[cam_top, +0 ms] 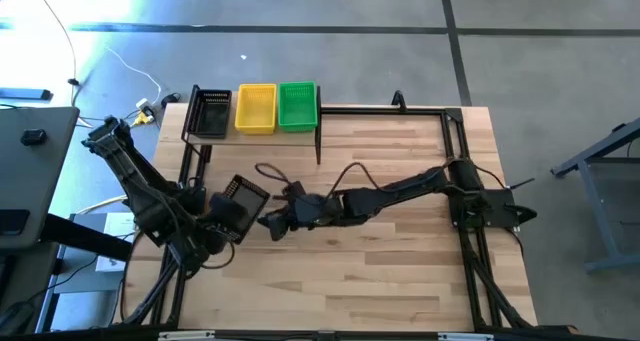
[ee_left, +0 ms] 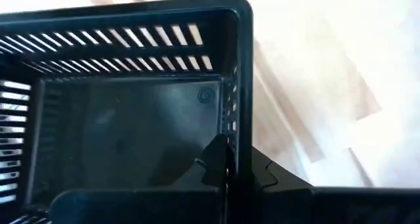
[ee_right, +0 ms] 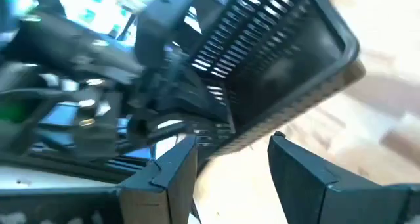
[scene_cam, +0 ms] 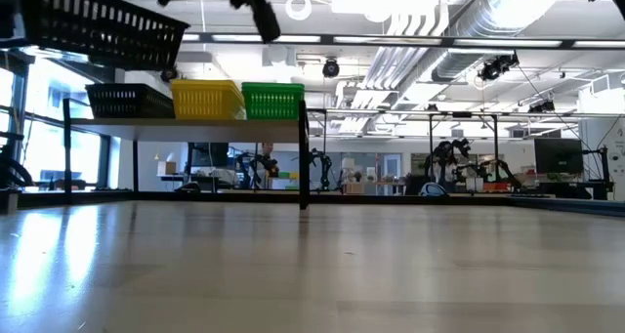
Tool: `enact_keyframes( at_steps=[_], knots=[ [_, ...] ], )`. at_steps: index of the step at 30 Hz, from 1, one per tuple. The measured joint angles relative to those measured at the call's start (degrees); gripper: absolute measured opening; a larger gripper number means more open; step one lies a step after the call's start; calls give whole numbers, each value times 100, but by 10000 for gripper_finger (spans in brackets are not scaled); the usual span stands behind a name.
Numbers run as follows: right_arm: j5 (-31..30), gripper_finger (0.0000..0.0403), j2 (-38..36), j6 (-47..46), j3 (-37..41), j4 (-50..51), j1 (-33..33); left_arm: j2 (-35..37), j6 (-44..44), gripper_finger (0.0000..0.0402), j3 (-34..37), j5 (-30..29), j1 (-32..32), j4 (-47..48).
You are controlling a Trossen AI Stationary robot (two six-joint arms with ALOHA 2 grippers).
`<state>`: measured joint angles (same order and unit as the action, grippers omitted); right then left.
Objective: Stack baskets on shelf by color
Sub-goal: Stack the black bin on top of the black bin
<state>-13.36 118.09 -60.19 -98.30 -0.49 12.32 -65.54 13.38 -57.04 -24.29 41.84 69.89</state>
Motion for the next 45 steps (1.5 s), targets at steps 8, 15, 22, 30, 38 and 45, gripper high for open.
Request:
enact_keyframes(
  at_steps=[8, 15, 22, 30, 38, 45],
  knots=[
    [145, 170, -563, 1347, -1, 26, -205, 767, -140, 0, -2, -390, -482, 589],
    [551, 170, -1055, 2304, -2, 112, -549, 1544, -304, 0, -2, -475, -1096, 886],
    [1034, 170, -1458, 2913, -2, 210, -1068, 1977, -795, 0, -202, -683, -1808, 1228],
    [1976, 170, -1564, 3115, -2, 300, -1672, 2138, -1676, 0, -1033, -996, -2810, 1721],
    [2531, 170, -1559, 3218, 0, 448, -2157, 2192, -2756, 0, -1617, -996, -3879, 1737],
    [3130, 170, -1559, 3220, 0, 455, -2491, 2067, -3571, 0, -1750, -863, -4759, 1733]
  ],
)
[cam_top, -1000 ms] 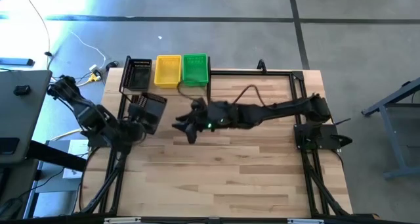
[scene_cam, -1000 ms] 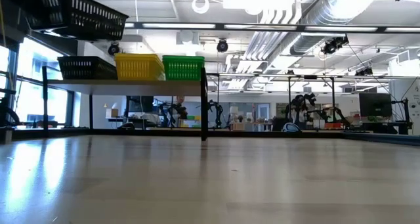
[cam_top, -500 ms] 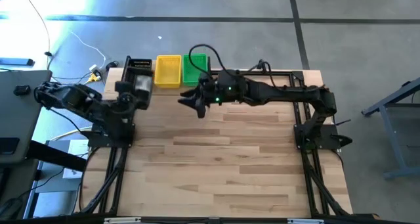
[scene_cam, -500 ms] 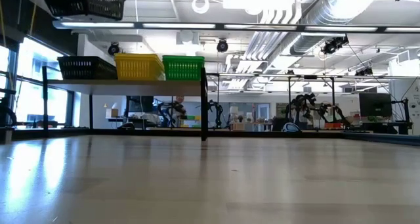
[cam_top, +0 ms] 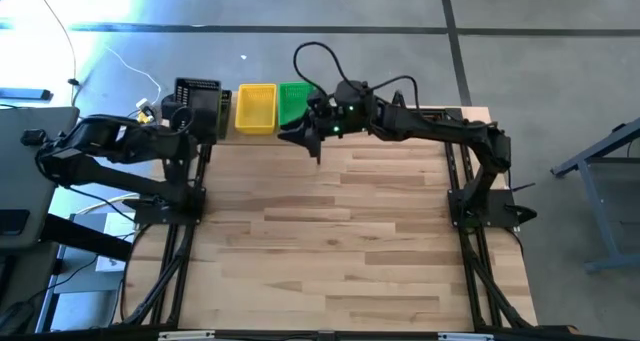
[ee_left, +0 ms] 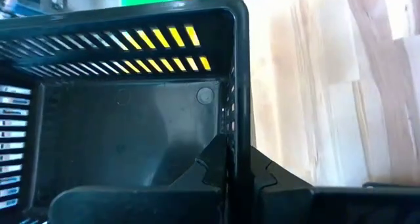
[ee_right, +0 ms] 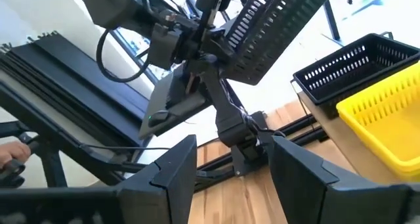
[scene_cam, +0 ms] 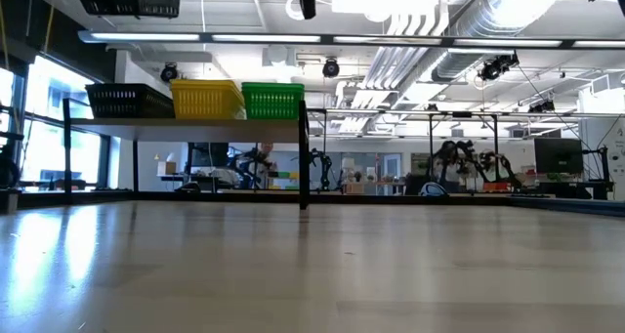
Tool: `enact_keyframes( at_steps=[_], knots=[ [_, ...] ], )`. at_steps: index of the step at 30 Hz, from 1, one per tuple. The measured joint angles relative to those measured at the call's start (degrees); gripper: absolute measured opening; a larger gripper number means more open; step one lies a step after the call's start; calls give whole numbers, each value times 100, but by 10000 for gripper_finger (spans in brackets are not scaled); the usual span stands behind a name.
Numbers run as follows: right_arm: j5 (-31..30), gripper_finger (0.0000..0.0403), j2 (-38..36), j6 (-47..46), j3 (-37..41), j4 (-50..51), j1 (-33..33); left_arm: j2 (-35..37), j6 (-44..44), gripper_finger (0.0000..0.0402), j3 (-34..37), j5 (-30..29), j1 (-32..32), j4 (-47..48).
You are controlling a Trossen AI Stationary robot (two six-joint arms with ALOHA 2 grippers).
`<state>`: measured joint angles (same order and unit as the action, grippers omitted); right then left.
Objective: Stack baskets on shelf by color
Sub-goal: Stack the black bin on top of the black bin
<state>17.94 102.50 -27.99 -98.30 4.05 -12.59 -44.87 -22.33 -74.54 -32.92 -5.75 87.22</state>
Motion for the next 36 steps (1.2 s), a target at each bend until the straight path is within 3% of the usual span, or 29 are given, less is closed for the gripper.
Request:
enact_keyframes(
  at_steps=[16, 26, 36],
  knots=[
    [1272, 170, -32, 161, 0, -212, -765, -484, -696, 0, 0, 1080, -1573, -640],
    [1860, 170, -39, 299, 0, -210, -1069, -569, -1346, 0, 0, 1571, -2796, -812],
    [2287, 170, -39, 299, 0, -214, -1194, -1164, -2245, 0, 0, 2190, -3902, -757]
  ],
)
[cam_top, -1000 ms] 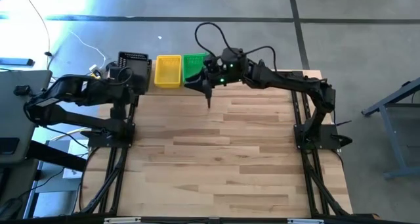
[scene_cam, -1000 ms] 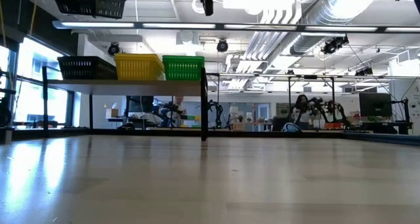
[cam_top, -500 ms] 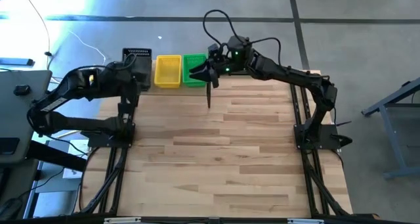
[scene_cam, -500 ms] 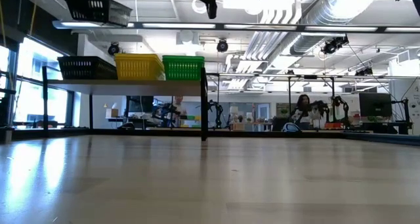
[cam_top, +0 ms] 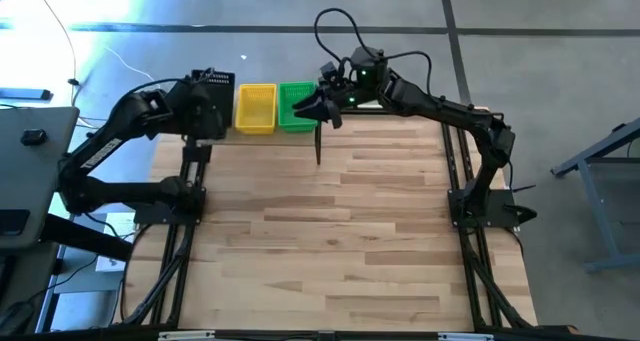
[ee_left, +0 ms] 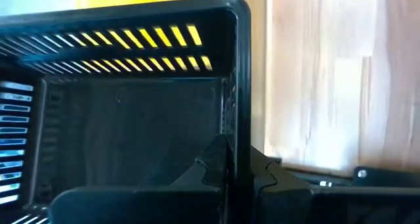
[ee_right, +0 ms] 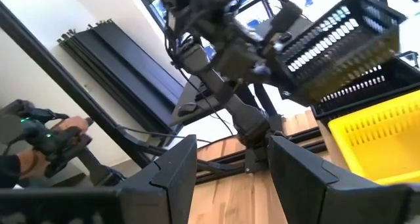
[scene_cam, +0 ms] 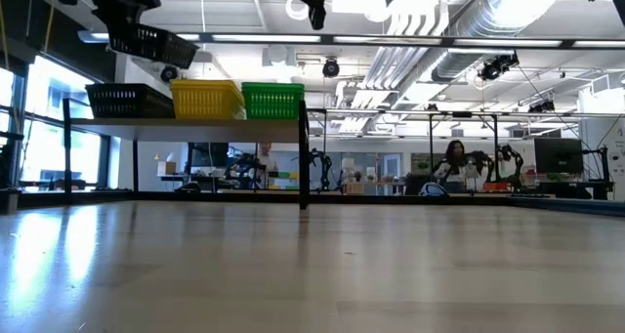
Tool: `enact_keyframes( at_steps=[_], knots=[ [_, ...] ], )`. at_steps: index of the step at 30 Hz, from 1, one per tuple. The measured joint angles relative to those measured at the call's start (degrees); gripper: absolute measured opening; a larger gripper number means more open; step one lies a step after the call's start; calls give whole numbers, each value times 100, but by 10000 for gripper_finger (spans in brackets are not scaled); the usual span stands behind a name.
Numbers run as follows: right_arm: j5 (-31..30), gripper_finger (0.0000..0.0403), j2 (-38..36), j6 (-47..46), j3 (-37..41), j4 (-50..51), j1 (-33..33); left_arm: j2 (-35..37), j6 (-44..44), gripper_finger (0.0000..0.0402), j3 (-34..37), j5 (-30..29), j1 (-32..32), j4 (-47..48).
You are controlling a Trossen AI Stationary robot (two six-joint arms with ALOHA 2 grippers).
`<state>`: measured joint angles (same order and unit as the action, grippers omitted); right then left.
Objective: Stack baskets on shelf by color
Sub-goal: Stack the black bin on top of the black bin
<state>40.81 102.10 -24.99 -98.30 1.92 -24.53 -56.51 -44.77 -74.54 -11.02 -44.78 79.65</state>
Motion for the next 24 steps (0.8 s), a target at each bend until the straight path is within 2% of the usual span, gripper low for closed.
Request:
enact_keyframes(
  at_steps=[11, 18, 24],
  knots=[
    [18, 170, 0, 103, 0, 2, 3, -109, -1037, 0, 0, 613, -955, 188],
    [18, 170, 0, 107, 0, 4, 2, -160, -1137, 0, 0, 900, -1172, 271],
    [18, 170, 0, 107, 0, 5, 2, -392, -859, 0, 0, 736, -1428, 395]
  ],
)
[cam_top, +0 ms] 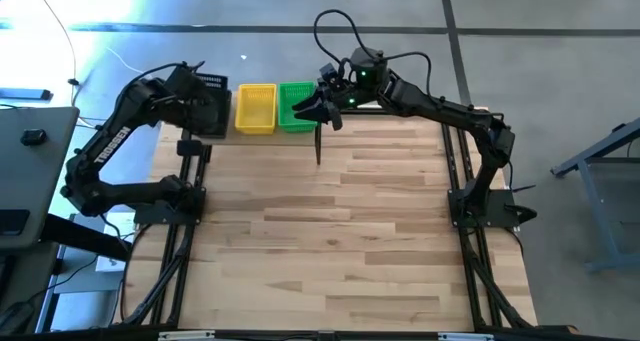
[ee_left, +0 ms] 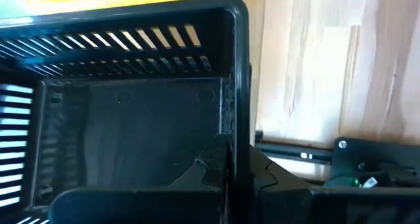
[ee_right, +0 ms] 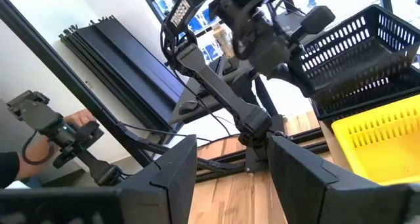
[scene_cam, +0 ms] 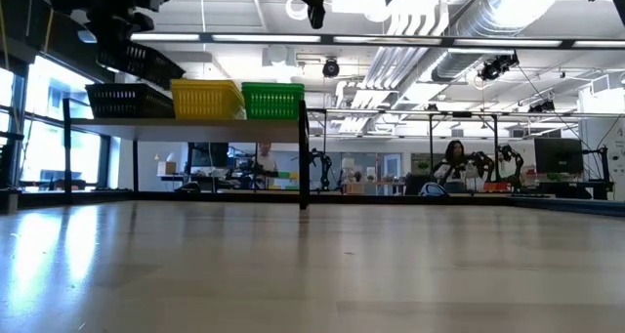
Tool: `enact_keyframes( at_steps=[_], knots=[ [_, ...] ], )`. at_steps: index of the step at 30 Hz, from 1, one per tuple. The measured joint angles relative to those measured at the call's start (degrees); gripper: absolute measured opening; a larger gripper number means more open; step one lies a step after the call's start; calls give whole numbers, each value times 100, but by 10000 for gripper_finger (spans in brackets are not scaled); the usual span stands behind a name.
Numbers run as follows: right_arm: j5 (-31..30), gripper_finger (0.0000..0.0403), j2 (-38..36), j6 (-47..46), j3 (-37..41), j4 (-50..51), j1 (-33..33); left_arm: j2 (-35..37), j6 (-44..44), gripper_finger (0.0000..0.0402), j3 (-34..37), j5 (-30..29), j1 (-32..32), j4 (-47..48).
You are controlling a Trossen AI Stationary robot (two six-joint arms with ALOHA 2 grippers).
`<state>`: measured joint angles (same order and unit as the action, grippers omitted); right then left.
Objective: Stack baskets on shelf by color
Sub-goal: Stack the black bin on top of the black bin
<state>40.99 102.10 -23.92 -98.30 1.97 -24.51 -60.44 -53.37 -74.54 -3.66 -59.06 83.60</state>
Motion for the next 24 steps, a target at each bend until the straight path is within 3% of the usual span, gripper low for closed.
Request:
enact_keyframes(
  at_steps=[24],
  knots=[
    [-2, 170, 0, 71, 0, 39, 0, -624, -78, 0, 0, -105, -67, 57]
  ],
)
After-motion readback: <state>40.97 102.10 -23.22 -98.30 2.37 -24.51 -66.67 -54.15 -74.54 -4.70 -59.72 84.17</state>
